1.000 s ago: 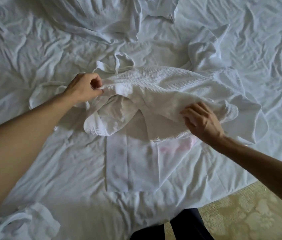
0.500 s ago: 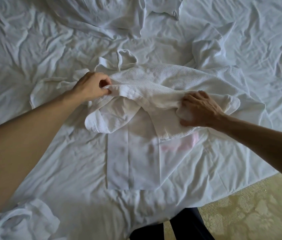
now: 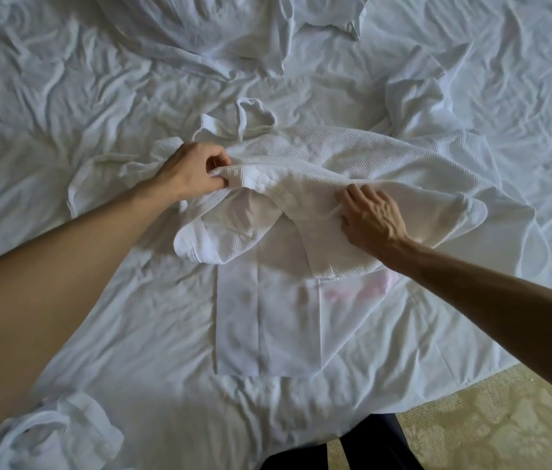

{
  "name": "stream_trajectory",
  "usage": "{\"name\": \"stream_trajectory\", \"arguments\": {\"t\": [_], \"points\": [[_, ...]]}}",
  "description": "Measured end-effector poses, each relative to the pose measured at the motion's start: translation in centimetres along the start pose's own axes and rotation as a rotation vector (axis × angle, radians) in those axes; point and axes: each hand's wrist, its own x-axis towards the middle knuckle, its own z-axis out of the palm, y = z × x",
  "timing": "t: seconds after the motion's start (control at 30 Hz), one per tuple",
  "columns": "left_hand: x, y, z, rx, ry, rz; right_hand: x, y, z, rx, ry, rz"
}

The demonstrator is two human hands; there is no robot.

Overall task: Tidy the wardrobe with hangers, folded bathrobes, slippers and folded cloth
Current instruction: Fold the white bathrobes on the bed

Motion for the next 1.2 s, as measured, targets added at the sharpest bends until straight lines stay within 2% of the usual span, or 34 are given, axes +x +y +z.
{"name": "stream_trajectory", "arguments": {"t": [0.13, 0.2, 0.3, 0.4, 0.53, 0.63, 0.7, 0.83, 0.9, 0.97, 1.07, 1.2], "points": [[0.1, 1.1, -0.4, 0.062, -0.041, 0.029, 1.0, -0.5, 0.5, 0.005, 0.018, -0.045], [0.0, 1.5, -1.1, 0.056, -0.05, 0.039, 1.2, -0.2, -0.4, 0.098, 0.067, -0.013], [-0.8, 2.0, -2.7, 0.123, -0.043, 0.089, 1.2, 0.6, -2.7, 0.264, 0.153, 0.156], [-1.6, 2.3, -4.4, 0.241, -0.05, 0.158, 1.1, 2.5, -5.3, 0.325, 0.234, 0.318], [-2.6, 4.2, -6.1, 0.301, 0.023, 0.186, 2.4, 4.2, -10.6, 0.432, 0.365, 0.4], [-3.3, 6.3, -7.5, 0.367, 0.01, 0.171, 3.8, 6.1, -15.6, 0.438, 0.425, 0.353], [-3.7, 7.8, -9.5, 0.389, -0.001, 0.141, 4.4, 7.8, -19.3, 0.444, 0.387, 0.219], [-4.9, 10.9, -15.6, 0.377, 0.168, 0.06, 4.5, 11.6, -26.9, 0.287, 0.283, -0.152], [-5.8, 13.3, -18.9, 0.348, 0.273, 0.039, 4.4, 12.8, -30.6, 0.129, 0.266, -0.212], [-6.9, 16.3, -22.0, 0.312, 0.374, 0.032, 4.6, 13.6, -34.5, 0.014, 0.278, -0.183], [-8.4, 21.7, -26.4, 0.197, 0.531, -0.025, 5.1, 14.5, -41.3, -0.08, 0.276, -0.023], [-10.7, 30.0, -32.7, 0.065, 0.703, -0.085, 4.9, 14.8, -51.6, -0.053, 0.363, 0.235]]}}
